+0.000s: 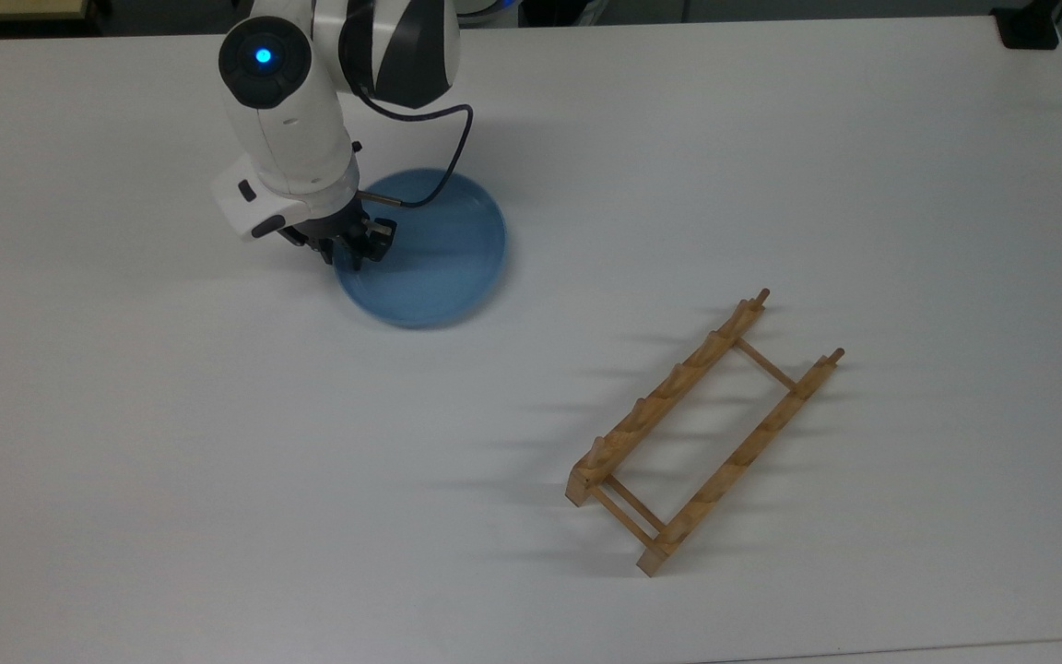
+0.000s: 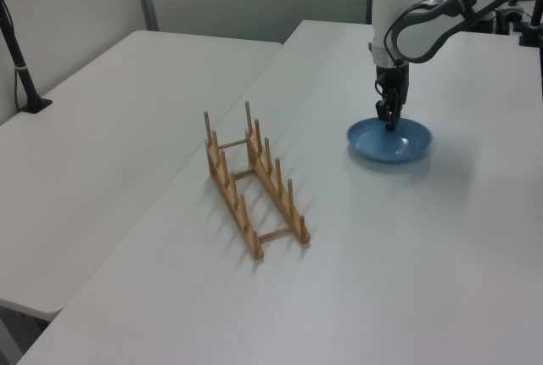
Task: Place plate in plate rack
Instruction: 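Close the gripper on the plate rim and lift it, tilting upright, then carry the upright plate over the wooden rack between the pegs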
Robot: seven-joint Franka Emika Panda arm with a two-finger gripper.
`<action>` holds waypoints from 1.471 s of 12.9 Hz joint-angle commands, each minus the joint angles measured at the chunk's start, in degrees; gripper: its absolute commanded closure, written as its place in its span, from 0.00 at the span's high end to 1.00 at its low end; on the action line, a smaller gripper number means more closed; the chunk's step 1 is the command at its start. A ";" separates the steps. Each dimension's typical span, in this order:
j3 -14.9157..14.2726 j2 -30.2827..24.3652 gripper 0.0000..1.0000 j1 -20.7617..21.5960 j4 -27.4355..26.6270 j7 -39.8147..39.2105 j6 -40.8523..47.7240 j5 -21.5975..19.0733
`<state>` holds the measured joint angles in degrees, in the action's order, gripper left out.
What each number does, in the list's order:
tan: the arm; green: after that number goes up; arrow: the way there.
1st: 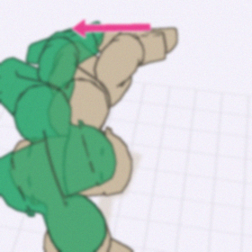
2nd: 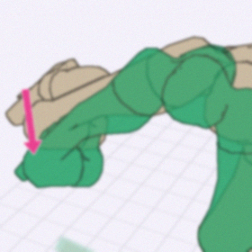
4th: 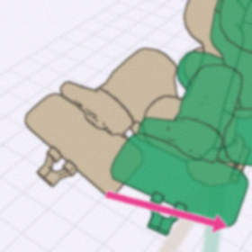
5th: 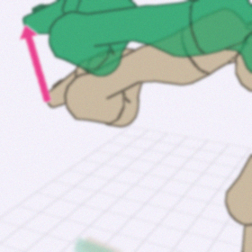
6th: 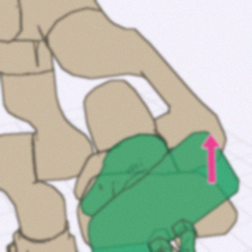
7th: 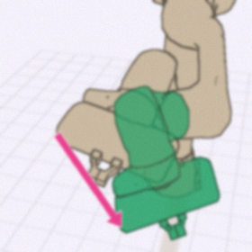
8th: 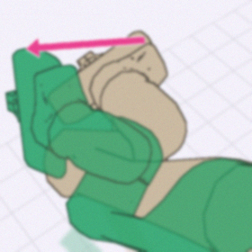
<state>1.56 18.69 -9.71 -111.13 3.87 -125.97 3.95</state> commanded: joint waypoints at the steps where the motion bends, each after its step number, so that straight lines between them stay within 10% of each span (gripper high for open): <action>1: 0.20 -0.84 0.00 0.30 0.56 0.88 -0.24 -0.08; 19: 5.11 -11.20 0.00 3.11 22.97 2.63 2.33 -0.98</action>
<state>5.29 10.26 -8.25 -88.93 4.29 -121.18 0.49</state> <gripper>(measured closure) 0.947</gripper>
